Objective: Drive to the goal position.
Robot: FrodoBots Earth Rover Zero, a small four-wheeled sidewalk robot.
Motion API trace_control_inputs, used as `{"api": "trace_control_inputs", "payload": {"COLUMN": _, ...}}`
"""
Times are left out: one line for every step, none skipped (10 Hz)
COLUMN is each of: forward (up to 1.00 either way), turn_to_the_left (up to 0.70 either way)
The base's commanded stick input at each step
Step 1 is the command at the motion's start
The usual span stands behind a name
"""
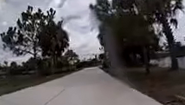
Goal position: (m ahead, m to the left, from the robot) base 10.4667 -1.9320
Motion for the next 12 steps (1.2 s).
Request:
{"api": "trace_control_inputs", "payload": {"forward": 0.60, "turn_to_the_left": 0.00}}
{"api": "trace_control_inputs", "payload": {"forward": 0.59, "turn_to_the_left": 0.01}}
{"api": "trace_control_inputs", "payload": {"forward": 0.59, "turn_to_the_left": 0.01}}
{"api": "trace_control_inputs", "payload": {"forward": 0.59, "turn_to_the_left": 0.01}}
{"api": "trace_control_inputs", "payload": {"forward": 0.59, "turn_to_the_left": 0.01}}
{"api": "trace_control_inputs", "payload": {"forward": 0.59, "turn_to_the_left": 0.01}}
{"api": "trace_control_inputs", "payload": {"forward": 0.59, "turn_to_the_left": 0.01}}
{"api": "trace_control_inputs", "payload": {"forward": 0.59, "turn_to_the_left": 0.01}}
{"api": "trace_control_inputs", "payload": {"forward": 0.59, "turn_to_the_left": 0.01}}
{"api": "trace_control_inputs", "payload": {"forward": 0.59, "turn_to_the_left": 0.01}}
{"api": "trace_control_inputs", "payload": {"forward": 0.59, "turn_to_the_left": 0.01}}
{"api": "trace_control_inputs", "payload": {"forward": 0.59, "turn_to_the_left": 0.01}}
